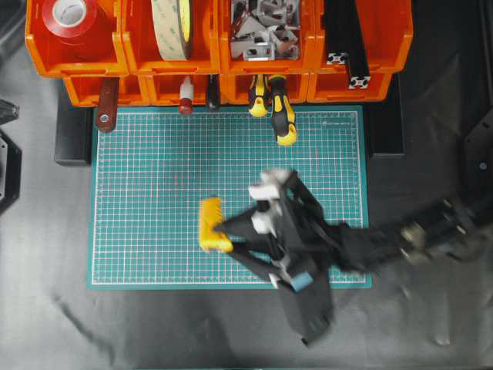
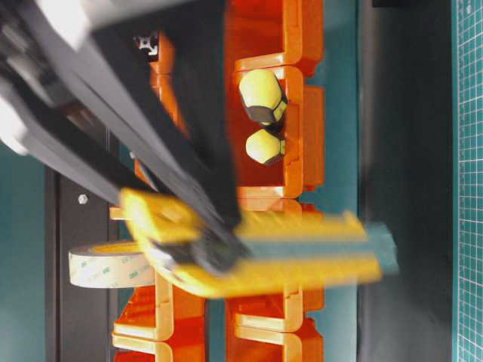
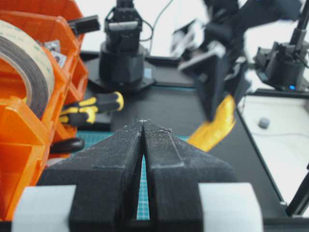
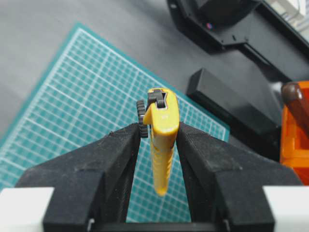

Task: Pick cutter from container rack with right arm.
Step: 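Carry the yellow cutter with the right gripper over the mat center, then lower the cutter onto the mat and open the right gripper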

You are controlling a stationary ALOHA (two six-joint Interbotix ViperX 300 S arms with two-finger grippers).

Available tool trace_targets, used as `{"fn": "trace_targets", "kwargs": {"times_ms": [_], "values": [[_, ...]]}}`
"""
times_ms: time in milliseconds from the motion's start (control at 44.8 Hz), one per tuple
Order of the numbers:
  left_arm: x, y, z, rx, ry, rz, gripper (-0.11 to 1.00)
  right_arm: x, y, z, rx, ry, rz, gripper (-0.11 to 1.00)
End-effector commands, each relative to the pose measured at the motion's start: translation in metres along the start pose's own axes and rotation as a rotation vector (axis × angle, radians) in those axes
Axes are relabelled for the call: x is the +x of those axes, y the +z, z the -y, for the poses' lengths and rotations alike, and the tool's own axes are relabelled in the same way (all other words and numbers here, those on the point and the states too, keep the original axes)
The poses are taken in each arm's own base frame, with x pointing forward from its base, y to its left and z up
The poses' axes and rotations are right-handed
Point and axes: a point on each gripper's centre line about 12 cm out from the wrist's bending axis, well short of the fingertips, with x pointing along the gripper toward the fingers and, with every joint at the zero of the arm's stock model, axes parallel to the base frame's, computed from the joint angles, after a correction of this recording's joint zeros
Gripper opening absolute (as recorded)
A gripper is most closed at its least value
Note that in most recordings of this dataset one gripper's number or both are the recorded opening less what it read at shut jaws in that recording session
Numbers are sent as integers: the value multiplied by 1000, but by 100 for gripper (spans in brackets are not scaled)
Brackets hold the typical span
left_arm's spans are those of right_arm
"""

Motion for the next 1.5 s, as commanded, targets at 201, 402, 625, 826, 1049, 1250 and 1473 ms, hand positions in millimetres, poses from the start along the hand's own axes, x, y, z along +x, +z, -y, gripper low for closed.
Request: {"fn": "trace_targets", "kwargs": {"times_ms": [201,402,625,826,1049,1250,1473], "values": [[1,14,1,9,-6,55,1,40,-32,4,-46,66,-15,27],[3,11,1,11,-1,43,1,54,-49,4,-56,76,-51,27],[6,6,1,2,-3,26,1,60,-69,8,-40,88,-85,27],[5,8,-2,2,13,31,1,58,-86,3,-30,110,-120,27],[8,3,-3,-4,17,12,1,53,-95,-2,-17,126,-137,27],[9,2,-2,-6,16,8,1,49,-96,-8,3,147,-135,27],[7,1,-3,-15,18,-9,1,44,-102,-21,45,207,-120,27]]}}
